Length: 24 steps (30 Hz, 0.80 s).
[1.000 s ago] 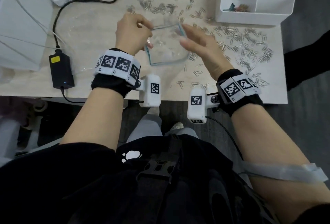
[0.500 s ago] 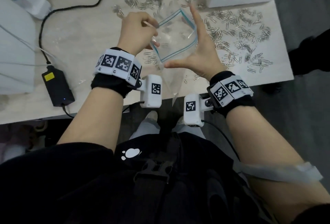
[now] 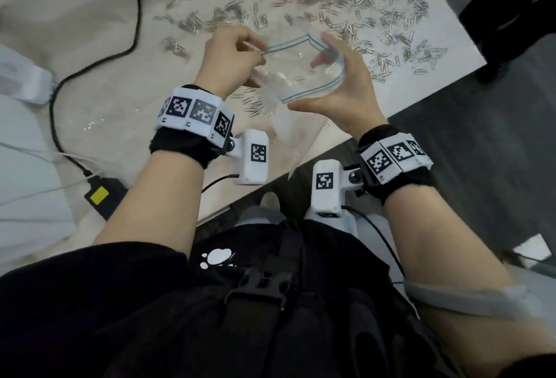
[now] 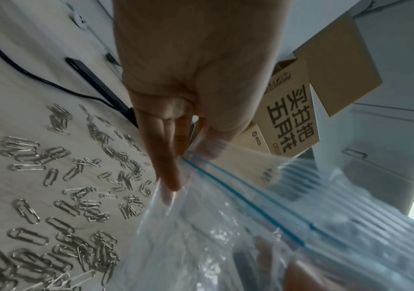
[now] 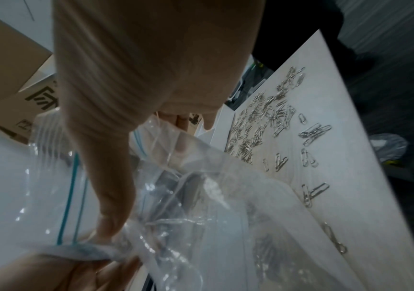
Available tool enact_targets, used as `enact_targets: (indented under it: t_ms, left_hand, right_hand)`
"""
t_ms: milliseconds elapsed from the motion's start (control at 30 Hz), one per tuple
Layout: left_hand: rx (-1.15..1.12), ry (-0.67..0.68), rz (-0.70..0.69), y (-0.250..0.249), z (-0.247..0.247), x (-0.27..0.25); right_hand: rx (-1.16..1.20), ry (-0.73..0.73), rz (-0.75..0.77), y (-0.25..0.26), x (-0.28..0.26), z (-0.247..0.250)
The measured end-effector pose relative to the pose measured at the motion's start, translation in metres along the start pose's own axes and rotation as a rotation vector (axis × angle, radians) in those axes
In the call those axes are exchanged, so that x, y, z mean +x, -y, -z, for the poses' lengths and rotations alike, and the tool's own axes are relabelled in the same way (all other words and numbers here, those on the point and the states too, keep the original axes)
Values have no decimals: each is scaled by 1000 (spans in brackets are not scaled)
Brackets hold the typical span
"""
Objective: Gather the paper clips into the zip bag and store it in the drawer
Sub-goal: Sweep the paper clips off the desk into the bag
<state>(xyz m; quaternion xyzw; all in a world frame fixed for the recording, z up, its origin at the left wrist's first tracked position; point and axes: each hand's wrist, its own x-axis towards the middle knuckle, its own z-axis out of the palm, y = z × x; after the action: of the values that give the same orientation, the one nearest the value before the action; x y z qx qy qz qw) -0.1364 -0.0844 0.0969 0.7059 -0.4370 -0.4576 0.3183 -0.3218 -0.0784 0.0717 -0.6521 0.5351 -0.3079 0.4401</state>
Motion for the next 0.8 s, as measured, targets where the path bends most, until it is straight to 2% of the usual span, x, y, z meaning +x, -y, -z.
enact_targets:
  t_ms: [200, 333, 533, 800]
  left_hand:
    - [46, 195, -10, 5, -25, 4]
    - [76, 294, -10, 2, -54, 3]
    - [85, 405, -28, -4, -90, 5]
    - [98, 502, -19, 1, -117, 3]
  right_hand:
    - [-119, -93, -70, -7, -27, 8]
    - [-110, -172, -152, -20, -46, 21]
    - [-94, -297, -240, -29, -68, 41]
    - [-108, -365, -289, -42, -91, 47]
